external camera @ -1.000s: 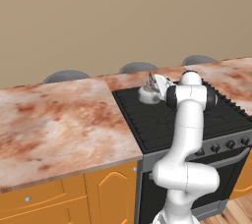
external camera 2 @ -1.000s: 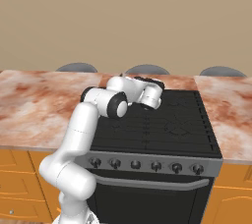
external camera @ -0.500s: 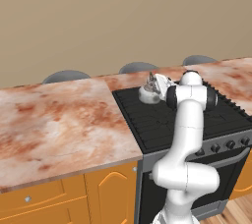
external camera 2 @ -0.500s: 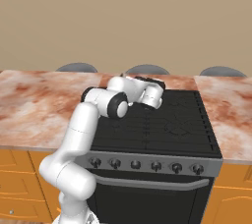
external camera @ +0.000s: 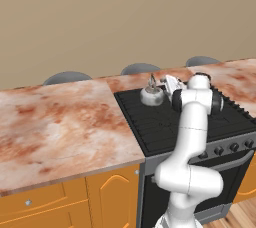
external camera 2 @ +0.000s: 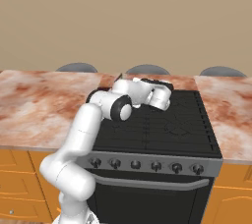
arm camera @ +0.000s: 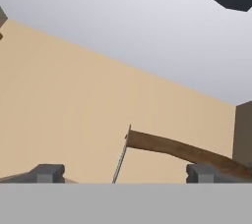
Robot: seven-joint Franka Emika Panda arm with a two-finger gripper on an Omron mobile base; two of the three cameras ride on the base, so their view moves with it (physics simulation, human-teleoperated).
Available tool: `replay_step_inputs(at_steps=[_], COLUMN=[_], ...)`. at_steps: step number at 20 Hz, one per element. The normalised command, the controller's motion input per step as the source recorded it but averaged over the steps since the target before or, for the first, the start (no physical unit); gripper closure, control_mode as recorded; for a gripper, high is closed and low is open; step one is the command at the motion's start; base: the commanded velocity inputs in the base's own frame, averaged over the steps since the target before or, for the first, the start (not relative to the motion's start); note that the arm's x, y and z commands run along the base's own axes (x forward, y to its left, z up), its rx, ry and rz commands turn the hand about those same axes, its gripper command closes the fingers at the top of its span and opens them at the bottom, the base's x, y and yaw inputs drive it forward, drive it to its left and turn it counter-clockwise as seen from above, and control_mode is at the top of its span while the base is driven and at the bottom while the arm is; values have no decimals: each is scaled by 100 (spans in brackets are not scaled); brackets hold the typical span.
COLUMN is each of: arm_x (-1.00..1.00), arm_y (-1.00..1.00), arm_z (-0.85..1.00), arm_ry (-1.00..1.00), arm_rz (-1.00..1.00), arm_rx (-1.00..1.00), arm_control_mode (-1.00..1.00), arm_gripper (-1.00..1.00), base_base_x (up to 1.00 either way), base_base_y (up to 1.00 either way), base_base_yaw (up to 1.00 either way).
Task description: Pick the kettle from the cabinet and place it on a stove burner. Then pick the pot from the counter and place it on another stove burner. Finally, turn both burners on.
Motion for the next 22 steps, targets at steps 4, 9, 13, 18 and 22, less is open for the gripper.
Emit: replay_step_inputs(at_steps=[4, 9, 13, 18, 22], arm_x=[0, 0, -14, -25, -42], arm_y=[-40, -39, -18, 0, 0], arm_z=[-12, -9, 5, 28, 37], arm_ry=[0, 0, 0, 0, 1], arm_rz=[0, 0, 0, 0, 0], arm_rx=[0, 0, -3, -9, -11], arm_control_mode=[-100, -100, -100, -100, -100], arm_gripper=[-100, -100, -100, -100, -100], base_base_x=[0, 0, 0, 0, 0], base_base_y=[0, 0, 0, 0, 0], base_base_yaw=[0, 0, 0, 0, 0])
